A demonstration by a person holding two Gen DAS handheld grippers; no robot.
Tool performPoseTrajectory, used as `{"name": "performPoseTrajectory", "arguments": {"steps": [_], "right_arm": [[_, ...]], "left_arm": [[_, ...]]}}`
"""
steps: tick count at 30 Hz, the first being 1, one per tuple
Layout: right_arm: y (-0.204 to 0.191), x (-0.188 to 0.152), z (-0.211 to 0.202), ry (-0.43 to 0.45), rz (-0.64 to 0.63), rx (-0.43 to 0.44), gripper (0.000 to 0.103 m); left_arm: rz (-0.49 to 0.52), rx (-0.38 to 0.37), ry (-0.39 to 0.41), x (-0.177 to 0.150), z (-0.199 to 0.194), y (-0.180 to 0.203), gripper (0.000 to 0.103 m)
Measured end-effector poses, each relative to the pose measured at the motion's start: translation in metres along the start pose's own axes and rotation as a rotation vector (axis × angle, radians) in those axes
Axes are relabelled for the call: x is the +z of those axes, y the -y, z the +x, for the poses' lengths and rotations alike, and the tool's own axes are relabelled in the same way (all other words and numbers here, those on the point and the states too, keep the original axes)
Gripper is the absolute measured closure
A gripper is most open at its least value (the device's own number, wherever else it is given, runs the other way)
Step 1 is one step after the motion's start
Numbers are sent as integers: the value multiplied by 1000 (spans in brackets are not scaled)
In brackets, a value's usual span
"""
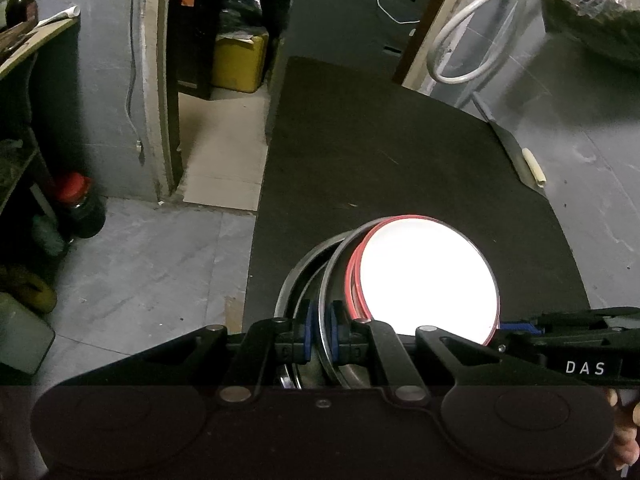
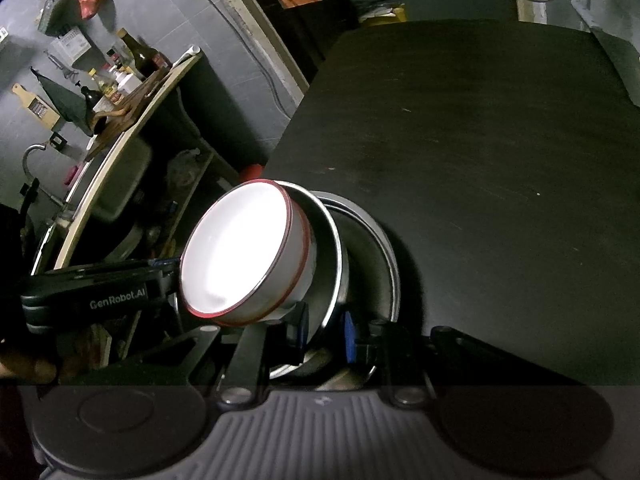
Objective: Organize plates and bowls
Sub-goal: 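Carry the nested bowls over the stainless plate stack with both tools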
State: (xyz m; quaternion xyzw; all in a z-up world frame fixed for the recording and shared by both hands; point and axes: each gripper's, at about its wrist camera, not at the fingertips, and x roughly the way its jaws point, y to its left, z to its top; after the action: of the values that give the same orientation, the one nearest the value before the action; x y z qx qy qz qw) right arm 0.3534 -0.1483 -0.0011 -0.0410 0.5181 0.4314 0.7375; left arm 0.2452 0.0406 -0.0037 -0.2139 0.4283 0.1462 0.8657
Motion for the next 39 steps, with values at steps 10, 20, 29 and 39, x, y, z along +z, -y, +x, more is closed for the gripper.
{"name": "performPoseTrajectory", "arguments": {"steps": [10,20,29,39], "right_arm": [[0,1,2,5,1,2,82],[2,-2,1,14,14,6,82],[0,-3,0,19,19,3,82],[-3,-3,-1,34,3,-16,81]], "left_arm": [[1,15,11,2,-1,0,96],[4,22,17,2,-3,0,96],[3,21,17,2,-3,0,96],[-5,21,15,3,-5,-1,96]]}}
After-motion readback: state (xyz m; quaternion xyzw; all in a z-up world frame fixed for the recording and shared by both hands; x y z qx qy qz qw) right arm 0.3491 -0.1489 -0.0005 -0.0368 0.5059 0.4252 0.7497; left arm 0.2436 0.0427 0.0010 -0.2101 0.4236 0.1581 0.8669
